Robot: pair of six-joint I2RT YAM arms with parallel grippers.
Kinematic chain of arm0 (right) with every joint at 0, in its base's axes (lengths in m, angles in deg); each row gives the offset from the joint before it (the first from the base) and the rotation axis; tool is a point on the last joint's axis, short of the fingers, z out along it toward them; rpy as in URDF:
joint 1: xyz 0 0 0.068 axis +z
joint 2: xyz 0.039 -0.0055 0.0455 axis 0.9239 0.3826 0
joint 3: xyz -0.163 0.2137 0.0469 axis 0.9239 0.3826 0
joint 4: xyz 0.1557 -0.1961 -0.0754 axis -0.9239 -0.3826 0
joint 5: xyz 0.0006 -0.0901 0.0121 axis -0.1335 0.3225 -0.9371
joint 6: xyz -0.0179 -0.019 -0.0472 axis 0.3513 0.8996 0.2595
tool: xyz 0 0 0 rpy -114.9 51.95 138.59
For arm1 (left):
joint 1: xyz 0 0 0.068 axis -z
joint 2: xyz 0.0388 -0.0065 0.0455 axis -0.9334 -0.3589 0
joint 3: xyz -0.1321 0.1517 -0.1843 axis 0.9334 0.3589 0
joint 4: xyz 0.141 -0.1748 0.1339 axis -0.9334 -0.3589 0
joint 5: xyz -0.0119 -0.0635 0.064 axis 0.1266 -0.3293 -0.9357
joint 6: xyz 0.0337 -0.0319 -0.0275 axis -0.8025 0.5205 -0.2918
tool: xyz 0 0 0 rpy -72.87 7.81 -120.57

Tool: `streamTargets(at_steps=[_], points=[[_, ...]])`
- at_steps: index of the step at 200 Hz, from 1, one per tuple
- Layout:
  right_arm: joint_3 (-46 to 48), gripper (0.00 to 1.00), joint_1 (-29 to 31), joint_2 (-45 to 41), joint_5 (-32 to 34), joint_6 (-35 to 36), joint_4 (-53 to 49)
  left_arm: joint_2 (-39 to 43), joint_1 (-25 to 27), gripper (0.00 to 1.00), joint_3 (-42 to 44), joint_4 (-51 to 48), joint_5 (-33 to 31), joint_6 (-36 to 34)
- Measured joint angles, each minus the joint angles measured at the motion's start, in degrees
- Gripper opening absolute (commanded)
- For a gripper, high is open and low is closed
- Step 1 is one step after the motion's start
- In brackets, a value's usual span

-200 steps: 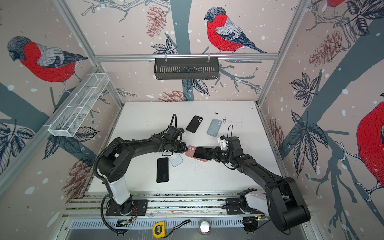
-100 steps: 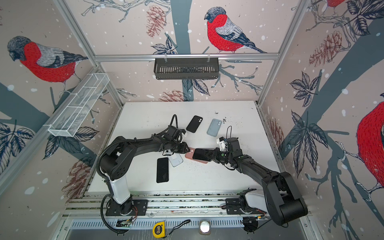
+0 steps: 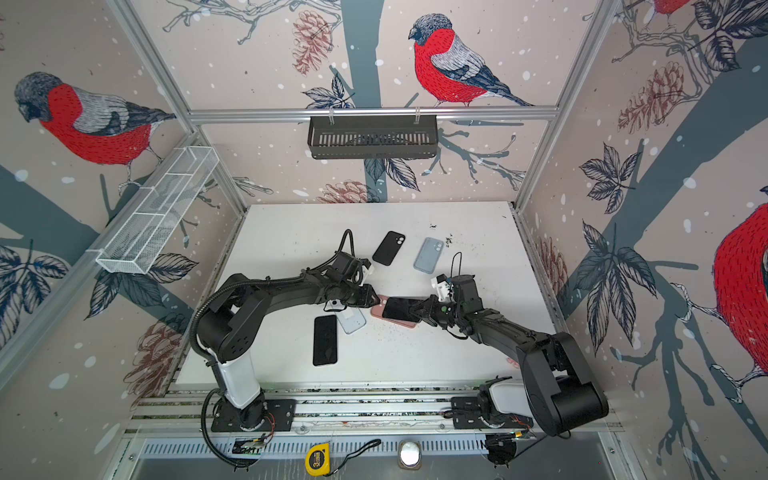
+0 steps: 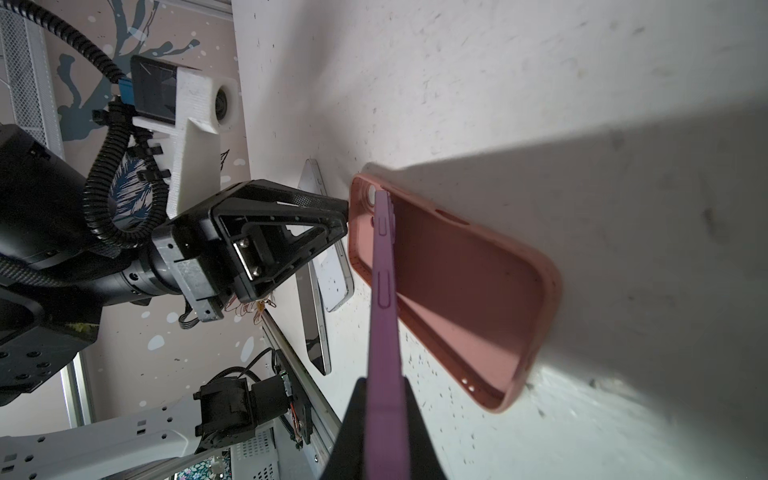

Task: Put the phone into the phone case

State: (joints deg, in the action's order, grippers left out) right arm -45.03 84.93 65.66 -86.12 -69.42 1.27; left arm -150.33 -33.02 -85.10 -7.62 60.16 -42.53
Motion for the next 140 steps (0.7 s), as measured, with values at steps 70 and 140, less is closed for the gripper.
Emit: streamTargets(at_steps=[70, 140], points=[[0.94, 0.03, 0.02, 2.64, -1.51, -1.64, 4.63, 0.07, 0.59, 0.29, 0.42, 0.48, 0.98, 1.25], [-0.63, 0.04, -0.85, 4.79, -2.45, -1.68, 5.31, 0.31, 1.09, 0.28, 0.87, 0.7, 1.68, 1.77]])
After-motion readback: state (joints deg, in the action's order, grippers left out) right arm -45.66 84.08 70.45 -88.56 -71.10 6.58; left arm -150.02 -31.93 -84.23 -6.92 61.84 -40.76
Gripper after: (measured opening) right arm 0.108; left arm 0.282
